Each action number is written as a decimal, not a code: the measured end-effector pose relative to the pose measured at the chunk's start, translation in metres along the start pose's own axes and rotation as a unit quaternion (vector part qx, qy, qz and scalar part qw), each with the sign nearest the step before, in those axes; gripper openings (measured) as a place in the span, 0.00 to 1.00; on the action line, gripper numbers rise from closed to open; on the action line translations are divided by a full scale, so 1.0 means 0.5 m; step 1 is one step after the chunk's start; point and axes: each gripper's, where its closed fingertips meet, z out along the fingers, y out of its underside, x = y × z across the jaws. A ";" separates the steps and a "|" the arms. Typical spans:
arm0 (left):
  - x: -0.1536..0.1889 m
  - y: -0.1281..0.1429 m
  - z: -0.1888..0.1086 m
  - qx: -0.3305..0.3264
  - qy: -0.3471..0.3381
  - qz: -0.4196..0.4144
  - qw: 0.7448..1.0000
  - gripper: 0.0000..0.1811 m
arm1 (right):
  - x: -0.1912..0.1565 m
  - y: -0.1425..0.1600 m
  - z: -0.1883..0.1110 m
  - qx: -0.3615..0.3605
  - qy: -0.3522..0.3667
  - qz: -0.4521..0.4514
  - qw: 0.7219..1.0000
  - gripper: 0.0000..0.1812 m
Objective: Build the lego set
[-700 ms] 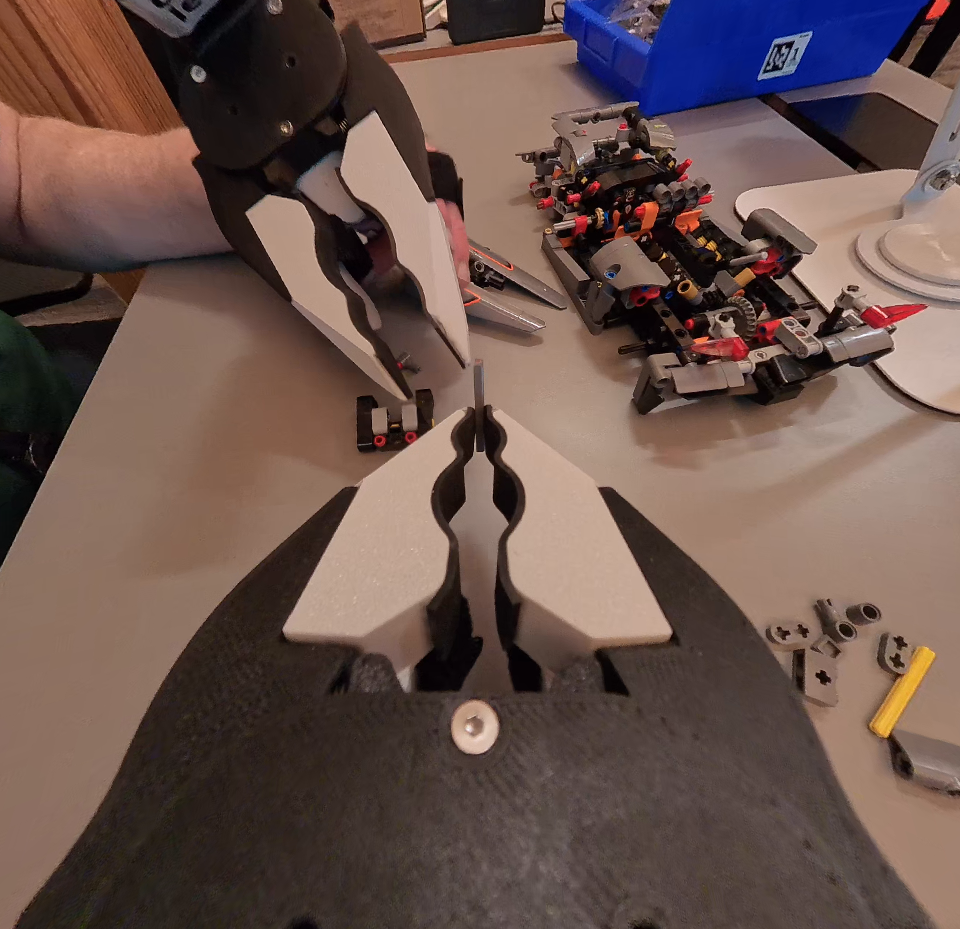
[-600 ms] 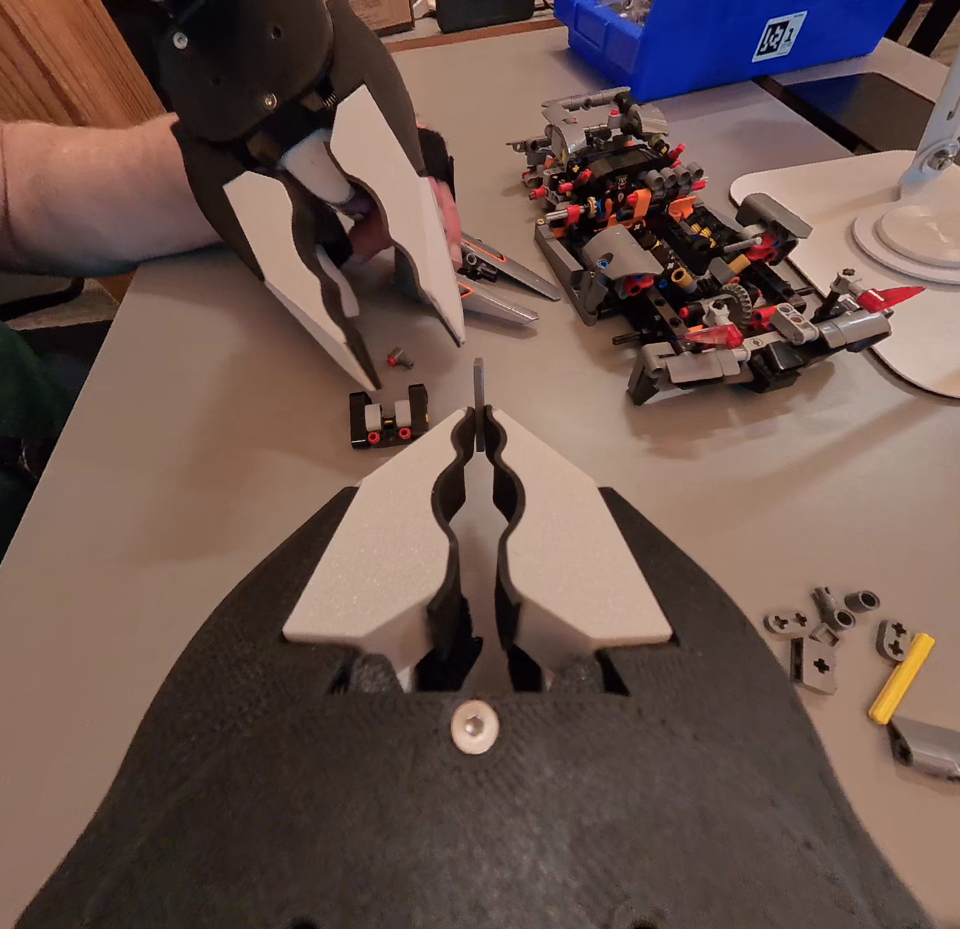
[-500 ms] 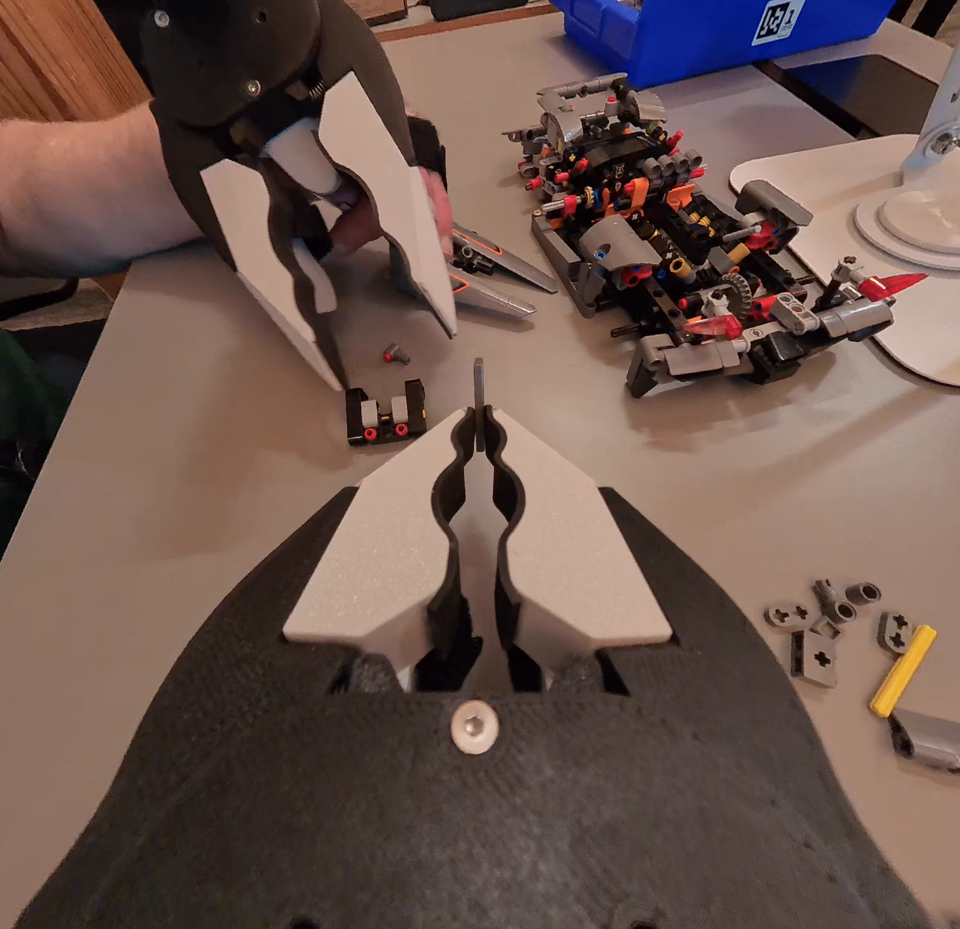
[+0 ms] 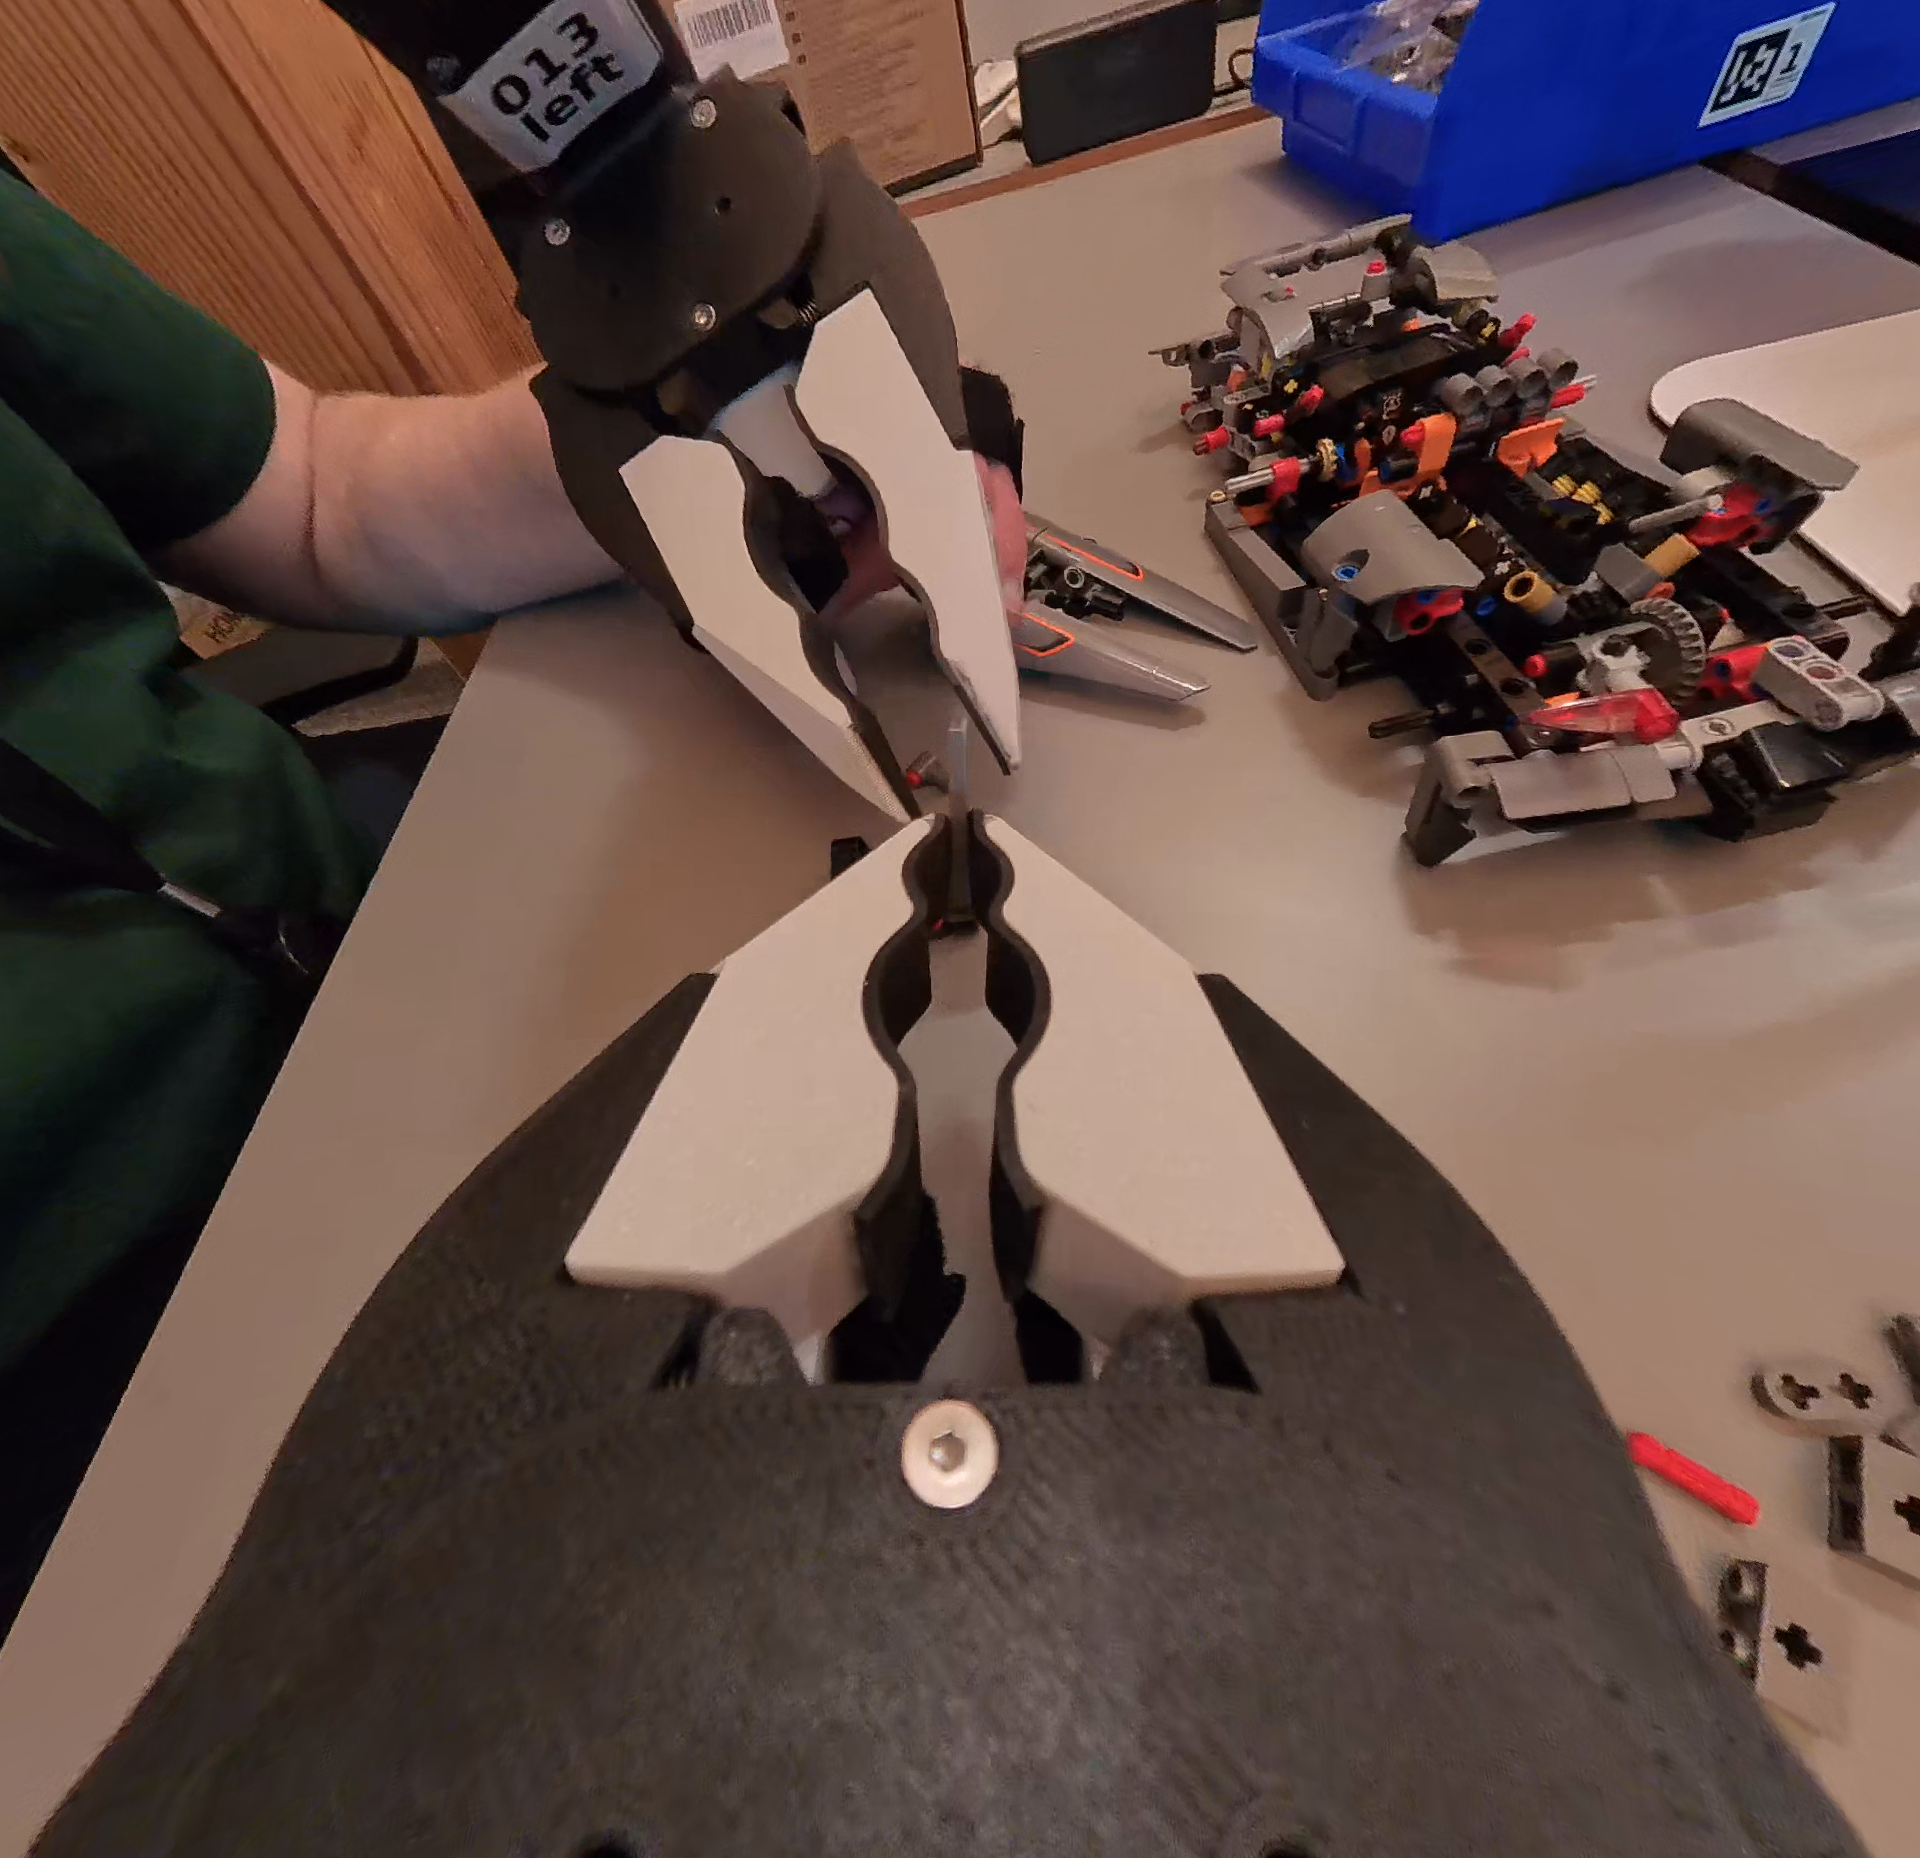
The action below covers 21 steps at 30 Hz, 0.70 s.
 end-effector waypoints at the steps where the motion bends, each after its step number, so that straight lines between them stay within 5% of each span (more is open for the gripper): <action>1: 0.001 0.005 0.000 -0.012 -0.004 0.015 1.000 0.16 | -0.002 0.002 0.002 -0.004 -0.001 -0.001 1.000 0.00; 7: 0.053 0.035 0.009 -0.067 0.069 0.030 0.995 0.30 | -0.012 0.019 0.012 -0.032 -0.014 0.005 0.999 0.00; 21: 0.063 0.070 0.028 -0.128 0.062 0.030 0.989 0.21 | -0.013 0.050 0.027 -0.073 -0.027 0.082 0.994 0.00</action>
